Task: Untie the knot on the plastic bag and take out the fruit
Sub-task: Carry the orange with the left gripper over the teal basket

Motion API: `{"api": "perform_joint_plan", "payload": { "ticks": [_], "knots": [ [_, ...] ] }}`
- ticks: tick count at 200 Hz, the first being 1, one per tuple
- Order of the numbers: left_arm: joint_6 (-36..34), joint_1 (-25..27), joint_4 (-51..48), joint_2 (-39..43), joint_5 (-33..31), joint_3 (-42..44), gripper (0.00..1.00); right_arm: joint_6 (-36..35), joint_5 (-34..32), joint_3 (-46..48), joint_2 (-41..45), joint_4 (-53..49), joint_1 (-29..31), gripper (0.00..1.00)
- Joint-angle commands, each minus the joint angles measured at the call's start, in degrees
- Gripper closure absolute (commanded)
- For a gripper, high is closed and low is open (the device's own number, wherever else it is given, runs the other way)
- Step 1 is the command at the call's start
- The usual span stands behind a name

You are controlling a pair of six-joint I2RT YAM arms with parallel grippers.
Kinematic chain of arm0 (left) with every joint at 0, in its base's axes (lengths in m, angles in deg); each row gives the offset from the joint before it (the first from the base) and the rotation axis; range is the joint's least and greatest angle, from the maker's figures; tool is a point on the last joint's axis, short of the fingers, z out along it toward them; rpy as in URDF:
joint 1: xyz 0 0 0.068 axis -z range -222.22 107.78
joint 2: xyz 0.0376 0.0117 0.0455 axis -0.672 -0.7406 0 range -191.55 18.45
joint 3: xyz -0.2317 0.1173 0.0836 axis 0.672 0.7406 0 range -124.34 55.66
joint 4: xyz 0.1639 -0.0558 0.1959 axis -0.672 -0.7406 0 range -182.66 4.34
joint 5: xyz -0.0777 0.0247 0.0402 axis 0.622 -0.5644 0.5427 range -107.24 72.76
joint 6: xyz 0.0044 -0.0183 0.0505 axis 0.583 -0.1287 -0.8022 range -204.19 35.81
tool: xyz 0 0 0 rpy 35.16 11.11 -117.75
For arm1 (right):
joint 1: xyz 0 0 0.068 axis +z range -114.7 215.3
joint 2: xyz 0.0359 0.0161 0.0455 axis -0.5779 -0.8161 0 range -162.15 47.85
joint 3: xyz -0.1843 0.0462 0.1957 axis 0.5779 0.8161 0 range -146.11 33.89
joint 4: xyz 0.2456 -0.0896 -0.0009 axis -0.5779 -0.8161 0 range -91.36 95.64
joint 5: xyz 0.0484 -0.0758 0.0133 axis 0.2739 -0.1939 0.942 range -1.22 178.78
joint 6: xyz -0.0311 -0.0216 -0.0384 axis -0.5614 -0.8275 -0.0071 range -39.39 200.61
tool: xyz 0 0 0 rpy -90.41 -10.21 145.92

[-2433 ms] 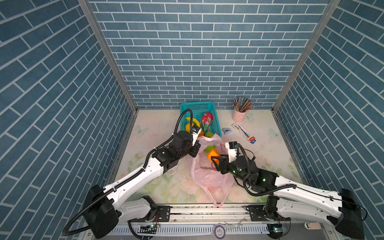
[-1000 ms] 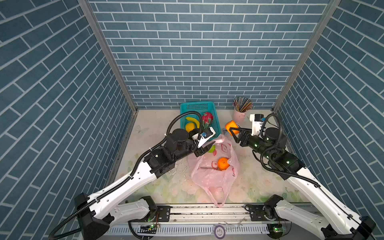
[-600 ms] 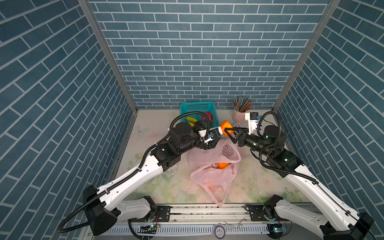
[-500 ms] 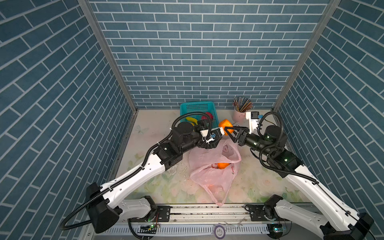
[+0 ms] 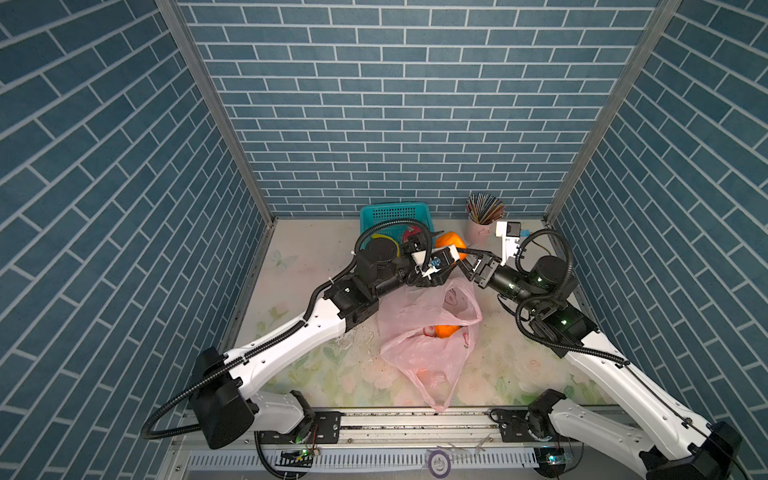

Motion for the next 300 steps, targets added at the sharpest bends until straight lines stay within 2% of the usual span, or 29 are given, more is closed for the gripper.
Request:
{"api": "perform_joint_plan", "payload": {
  "ticks": [1,24,38,69,105,132,189,224,268,300],
  "knots": [
    [-0.7,-0.6,3.1,-0.5,-1.9,-2.3,0.36,3.0,2.0,1.1,1.4,1.7,0.2,0.56],
    [-0.3,-0.6,3.2,-0.7,-1.6,-2.7,0.49,2.9,1.7,1.0,1.2,1.5,0.3,0.54],
    [0.0,-0.6,2.9,-0.8,-2.8,-2.9,0.49,2.7,1.7,0.6,0.8,1.1,0.3,0.48],
    [2.5,-1.5,2.5,-0.7,-5.6,-2.9,0.49,1.6,0.7,0.5,1.5,1.2,0.3,0.25],
    [10.9,-5.3,0.3,-1.3,-6.4,-4.8,0.49,0.3,-6.1,2.7,5.3,0.7,0.3,0.14],
    [16.7,-8.2,-6.1,-3.8,-7.8,-8.9,0.49,0.5,-8.2,4.3,6.7,0.7,0.3,0.12],
    [25.6,-13.5,-15.0,-9.0,-8.9,-13.3,0.5,-0.2,-7.8,3.8,5.3,-1.8,0.3,0.11],
    [31.7,-15.2,-25.7,-15.4,-10.3,-20.7,0.5,-0.4,-6.8,3.8,4.4,-2.2,0.3,0.11],
    [38.7,-17.6,-32.8,-23.5,-5.3,-27.1,0.5,-0.6,-6.7,2.4,3.6,-4.6,0.3,0.11],
    [41.2,-18.6,-37.0,-30.1,-1.8,-31.7,0.5,-1.8,-6.8,0.8,3.4,-7.3,0.3,0.11]
  ]
}}
